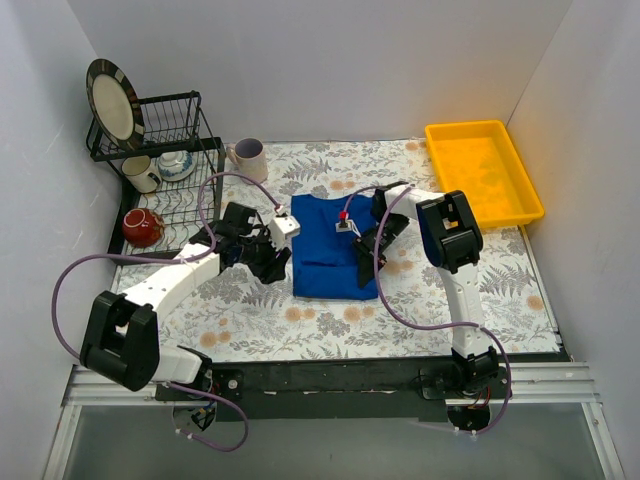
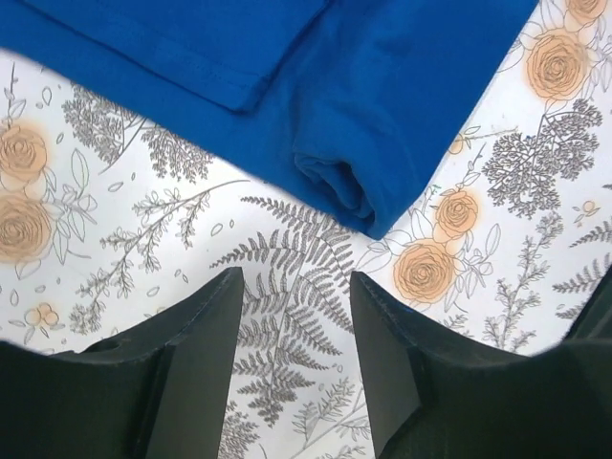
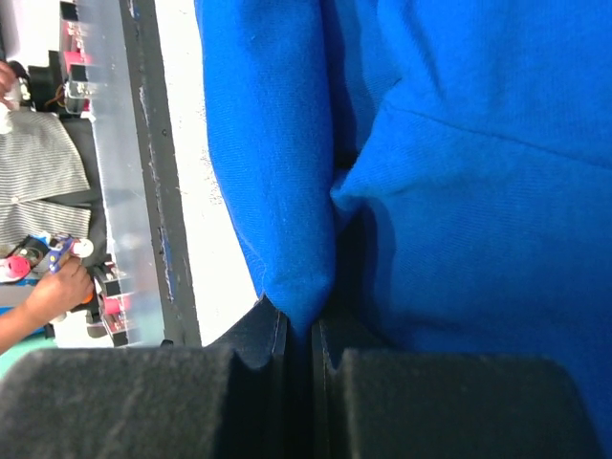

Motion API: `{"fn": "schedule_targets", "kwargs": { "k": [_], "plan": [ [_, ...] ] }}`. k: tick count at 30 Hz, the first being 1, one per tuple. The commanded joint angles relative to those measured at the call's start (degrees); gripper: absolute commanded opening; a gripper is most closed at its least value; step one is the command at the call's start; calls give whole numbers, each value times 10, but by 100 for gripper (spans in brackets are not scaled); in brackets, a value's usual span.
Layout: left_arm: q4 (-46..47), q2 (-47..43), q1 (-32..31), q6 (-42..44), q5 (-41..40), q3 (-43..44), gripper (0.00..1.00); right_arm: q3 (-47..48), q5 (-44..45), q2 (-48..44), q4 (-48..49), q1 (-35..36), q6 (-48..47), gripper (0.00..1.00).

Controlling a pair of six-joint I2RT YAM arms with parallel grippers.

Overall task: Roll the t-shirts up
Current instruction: Roll the T-shirt to the center of the board.

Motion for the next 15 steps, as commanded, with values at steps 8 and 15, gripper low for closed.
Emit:
{"fn": "schedule_targets", "kwargs": {
  "k": [8,15],
  "plan": [
    [10,22,-23,51,91,46,55,55,72,13,57,17,-31,1],
    [24,138,-16,-24,106,105,56,49,84,6,53,20,-32,1]
  ]
}}
